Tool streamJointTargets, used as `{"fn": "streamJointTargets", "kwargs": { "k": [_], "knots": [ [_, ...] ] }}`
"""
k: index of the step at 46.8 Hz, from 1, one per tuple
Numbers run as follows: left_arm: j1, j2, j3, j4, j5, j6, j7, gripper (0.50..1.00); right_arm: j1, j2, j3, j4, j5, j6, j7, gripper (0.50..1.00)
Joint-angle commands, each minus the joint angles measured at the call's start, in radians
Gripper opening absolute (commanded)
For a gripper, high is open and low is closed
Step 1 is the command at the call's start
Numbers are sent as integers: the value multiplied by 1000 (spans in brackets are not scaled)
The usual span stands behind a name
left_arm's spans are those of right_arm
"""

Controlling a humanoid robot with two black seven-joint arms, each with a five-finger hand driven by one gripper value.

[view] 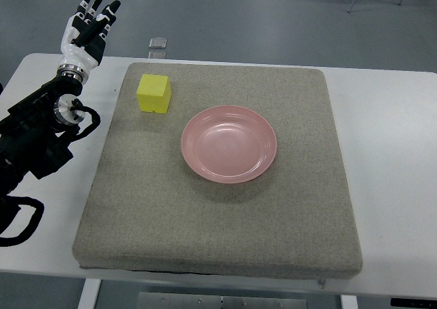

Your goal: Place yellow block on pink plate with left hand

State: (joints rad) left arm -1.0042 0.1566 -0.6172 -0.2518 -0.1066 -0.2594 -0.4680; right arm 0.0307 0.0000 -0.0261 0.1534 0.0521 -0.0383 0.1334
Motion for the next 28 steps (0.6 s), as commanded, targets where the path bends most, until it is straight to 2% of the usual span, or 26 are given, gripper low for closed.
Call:
{"fn": "streamJointTargets", "kwargs": {
  "k": [1,28],
  "knots": [
    [1,0,4,0,1,2,0,992,0,0,0,0,0,0,0,924],
    [-5,-2,-3,-10,-10,-4,-6,992,0,0,0,0,0,0,0,924]
  ]
}}
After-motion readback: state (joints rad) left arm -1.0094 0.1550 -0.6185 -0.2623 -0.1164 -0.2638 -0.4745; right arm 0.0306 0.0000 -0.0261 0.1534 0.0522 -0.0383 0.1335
